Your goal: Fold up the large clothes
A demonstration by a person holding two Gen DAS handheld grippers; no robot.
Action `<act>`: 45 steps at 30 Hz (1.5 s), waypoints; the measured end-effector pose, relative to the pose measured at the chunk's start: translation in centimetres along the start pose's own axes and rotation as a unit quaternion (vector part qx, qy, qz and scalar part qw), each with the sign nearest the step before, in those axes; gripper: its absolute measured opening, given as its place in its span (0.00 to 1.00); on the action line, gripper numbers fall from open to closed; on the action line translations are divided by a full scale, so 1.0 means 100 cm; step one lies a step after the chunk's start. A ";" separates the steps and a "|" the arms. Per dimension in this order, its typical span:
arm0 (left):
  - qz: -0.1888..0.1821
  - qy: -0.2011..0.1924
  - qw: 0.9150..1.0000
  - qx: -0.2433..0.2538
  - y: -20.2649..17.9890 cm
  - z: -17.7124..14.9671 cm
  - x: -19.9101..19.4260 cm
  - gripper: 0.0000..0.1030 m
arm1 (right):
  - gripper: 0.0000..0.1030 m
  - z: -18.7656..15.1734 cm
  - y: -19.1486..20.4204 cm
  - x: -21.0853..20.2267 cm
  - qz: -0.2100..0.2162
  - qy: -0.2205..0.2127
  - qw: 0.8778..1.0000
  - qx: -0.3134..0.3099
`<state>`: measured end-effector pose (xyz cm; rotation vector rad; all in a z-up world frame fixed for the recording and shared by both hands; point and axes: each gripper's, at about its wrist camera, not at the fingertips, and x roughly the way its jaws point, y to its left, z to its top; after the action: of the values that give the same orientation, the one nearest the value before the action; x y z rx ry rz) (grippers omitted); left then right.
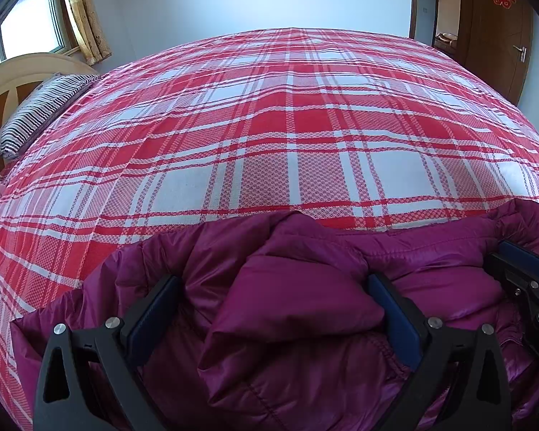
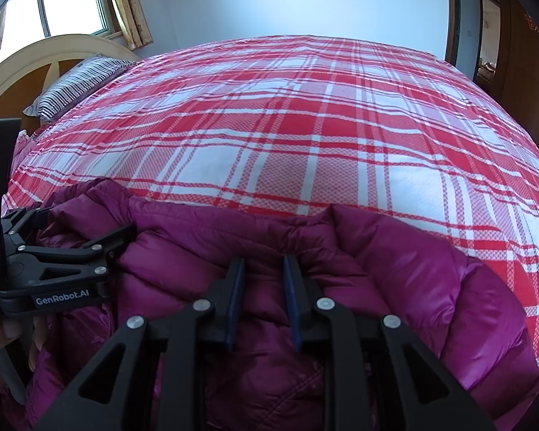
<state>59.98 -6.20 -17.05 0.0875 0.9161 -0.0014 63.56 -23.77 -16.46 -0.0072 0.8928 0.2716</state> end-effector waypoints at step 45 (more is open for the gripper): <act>-0.114 -0.028 0.992 -0.045 0.146 -0.331 -0.283 0.99 | 0.72 -0.287 -0.035 -0.313 0.052 0.051 0.996 0.055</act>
<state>17.03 9.82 -13.59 -0.1010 0.8644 -0.1732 23.73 -37.79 -10.82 0.1300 1.0105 0.3214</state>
